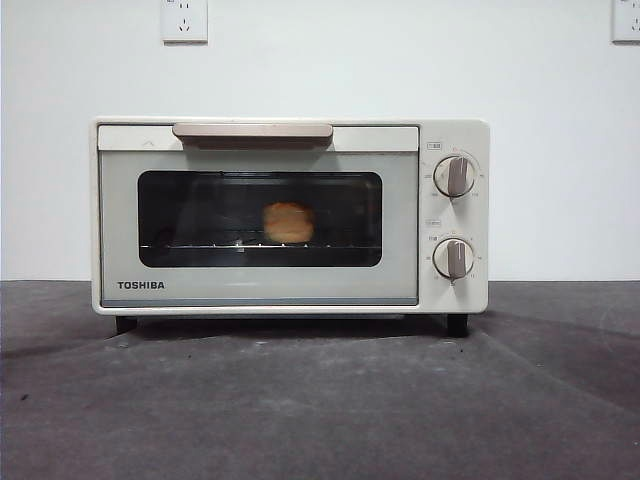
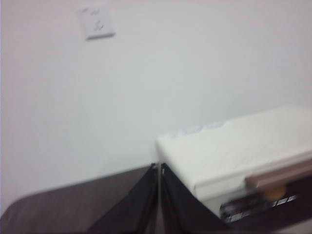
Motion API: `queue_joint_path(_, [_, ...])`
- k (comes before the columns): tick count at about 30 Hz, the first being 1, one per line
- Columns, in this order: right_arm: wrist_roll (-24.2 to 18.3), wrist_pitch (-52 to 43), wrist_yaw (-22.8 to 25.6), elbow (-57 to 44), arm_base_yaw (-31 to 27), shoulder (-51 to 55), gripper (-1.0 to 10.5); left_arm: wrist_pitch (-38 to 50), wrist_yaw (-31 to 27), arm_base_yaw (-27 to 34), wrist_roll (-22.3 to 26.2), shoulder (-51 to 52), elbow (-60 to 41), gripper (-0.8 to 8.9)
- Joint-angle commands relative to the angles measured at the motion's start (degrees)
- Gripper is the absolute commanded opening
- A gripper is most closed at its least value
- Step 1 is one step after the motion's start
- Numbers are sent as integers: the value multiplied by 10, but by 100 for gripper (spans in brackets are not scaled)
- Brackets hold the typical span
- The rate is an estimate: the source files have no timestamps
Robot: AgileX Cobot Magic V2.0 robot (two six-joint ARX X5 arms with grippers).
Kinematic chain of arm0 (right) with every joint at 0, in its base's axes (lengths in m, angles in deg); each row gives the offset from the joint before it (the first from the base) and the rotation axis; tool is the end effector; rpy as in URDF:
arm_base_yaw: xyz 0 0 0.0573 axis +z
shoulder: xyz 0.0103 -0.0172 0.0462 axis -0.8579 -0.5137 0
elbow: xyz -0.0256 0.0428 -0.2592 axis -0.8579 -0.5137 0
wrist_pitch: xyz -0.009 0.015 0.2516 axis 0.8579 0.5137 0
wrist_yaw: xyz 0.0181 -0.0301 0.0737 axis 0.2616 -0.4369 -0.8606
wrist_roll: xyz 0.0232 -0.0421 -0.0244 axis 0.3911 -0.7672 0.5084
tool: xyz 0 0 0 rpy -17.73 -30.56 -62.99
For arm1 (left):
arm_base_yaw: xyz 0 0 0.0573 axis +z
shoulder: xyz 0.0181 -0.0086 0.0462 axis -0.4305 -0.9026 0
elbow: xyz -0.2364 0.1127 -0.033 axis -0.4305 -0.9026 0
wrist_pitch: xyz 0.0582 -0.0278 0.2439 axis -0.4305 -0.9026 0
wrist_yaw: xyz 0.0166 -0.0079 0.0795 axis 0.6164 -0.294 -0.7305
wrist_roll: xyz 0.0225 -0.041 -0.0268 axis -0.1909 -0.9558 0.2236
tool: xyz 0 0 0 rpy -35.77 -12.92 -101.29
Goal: The left arm flap open the oven, the right arm pick bread and place it into oven, the left arm flap close the oven
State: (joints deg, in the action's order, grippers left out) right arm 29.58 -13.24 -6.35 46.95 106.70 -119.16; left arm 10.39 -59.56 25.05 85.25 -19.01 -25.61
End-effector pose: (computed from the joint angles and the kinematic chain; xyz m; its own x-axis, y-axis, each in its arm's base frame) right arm 0.0914 0.1025 0.3210 0.5540 0.6843 -0.4743 -0.7023 0.6900 0.1752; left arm 0.0738 -0.0063 0.3007 0.9673 -0.2040 0.1508 0.1783 0.9696 0.1678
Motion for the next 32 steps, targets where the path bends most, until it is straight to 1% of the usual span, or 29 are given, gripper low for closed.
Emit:
queue_joint_path(1, [3,-7,0,2,6,-3,9,3,-16,6,3,21,-44,16])
queue_joint_path(8, [3,-7,0,2,6,-3,9,3,-16,9,3,72,-157,16])
queue_joint_path(14, [3,-7,0,2,6,-3,9,1,-16,9,3,102,-221,16])
queue_joint_path(18, [3,-7,0,2,6,-3,9,1,-19,9,3,117,-246,16])
queue_joint_path(28, [3,-7,0,2,6,-3,9,-1,-19,9,3,116,-279,16])
queue_joint_path(32, [3,-7,0,2,6,-3,9,-23,-19,9,3,116,-280,16])
